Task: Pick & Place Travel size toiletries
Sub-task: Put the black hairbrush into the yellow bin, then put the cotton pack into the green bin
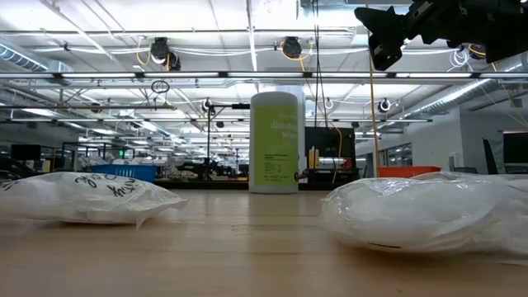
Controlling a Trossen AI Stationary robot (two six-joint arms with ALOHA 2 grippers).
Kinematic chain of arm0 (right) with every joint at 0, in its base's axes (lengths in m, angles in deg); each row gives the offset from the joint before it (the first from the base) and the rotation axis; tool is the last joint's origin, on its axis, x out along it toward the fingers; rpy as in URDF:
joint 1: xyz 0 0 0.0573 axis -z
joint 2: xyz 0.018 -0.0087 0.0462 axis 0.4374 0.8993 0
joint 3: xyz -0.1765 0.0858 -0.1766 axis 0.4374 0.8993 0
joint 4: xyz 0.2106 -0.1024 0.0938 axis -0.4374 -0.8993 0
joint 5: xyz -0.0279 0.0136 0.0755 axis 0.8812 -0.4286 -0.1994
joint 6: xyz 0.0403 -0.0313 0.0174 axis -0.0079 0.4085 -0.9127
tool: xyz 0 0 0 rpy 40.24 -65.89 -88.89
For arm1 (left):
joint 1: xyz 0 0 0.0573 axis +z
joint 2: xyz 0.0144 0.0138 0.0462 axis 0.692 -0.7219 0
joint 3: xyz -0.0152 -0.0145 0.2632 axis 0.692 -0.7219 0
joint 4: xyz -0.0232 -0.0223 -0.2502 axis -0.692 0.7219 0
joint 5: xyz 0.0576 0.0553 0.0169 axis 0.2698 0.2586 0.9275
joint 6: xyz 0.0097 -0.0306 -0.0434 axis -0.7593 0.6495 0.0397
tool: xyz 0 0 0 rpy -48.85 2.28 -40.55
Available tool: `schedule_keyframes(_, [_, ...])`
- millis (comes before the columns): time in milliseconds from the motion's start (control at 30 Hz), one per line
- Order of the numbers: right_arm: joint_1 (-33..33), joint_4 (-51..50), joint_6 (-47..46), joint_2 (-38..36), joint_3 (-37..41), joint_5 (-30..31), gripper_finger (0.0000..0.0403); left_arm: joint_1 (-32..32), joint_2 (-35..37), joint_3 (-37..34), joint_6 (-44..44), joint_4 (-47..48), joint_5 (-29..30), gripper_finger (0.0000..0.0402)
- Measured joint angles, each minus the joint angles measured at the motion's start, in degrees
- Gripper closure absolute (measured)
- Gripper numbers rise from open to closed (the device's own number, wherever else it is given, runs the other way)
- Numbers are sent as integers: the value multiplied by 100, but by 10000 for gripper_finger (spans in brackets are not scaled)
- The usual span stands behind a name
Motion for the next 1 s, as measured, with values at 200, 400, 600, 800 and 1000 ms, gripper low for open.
schedule_keyframes(200, [0, 1, 2, 0, 0, -2, 195, -1295, -186, 0, 2363, 45, 519, 401])
schedule_keyframes(400, [0, -2, 24, 0, 0, -2, 195, -2072, -465, 0, 3773, 72, 1265, 401])
schedule_keyframes(600, [0, 0, 24, 0, 0, -4, 195, -2364, -917, 0, 5286, 395, 456, 399])
schedule_keyframes(800, [0, -2, 26, 0, 0, -4, 195, -2399, -1205, 0, 5488, 473, 220, 387])
schedule_keyframes(1000, [0, -2, 20, 0, 0, -4, 195, -2400, -1207, 0, 5682, 620, 35, 327])
